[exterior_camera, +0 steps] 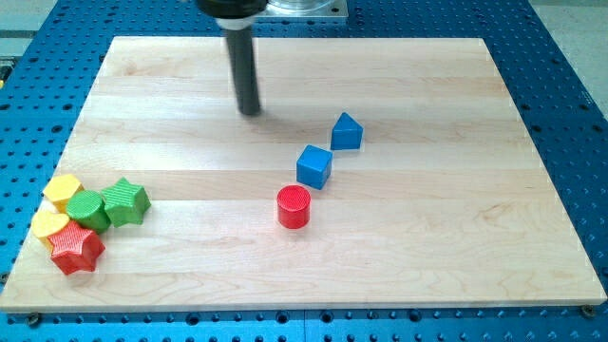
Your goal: Move the red circle into the group of blocks
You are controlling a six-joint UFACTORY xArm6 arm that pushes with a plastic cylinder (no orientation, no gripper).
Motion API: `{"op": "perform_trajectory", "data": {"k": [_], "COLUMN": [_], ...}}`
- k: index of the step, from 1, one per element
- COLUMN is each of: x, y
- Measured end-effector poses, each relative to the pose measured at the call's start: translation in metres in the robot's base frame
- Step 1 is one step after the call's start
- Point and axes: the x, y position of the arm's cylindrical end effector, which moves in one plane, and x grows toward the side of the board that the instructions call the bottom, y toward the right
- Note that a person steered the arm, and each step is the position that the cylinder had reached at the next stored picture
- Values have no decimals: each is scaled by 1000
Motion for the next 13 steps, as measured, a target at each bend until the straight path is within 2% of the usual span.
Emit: {"op": "perform_trajectory", "data": {"k": [1,2,3,4,7,9,10,11,12,13], "x": [-13,51,130,141,145,177,183,189,213,217], "y": [89,183,134,76,72,40,-20,50,35,-64]}}
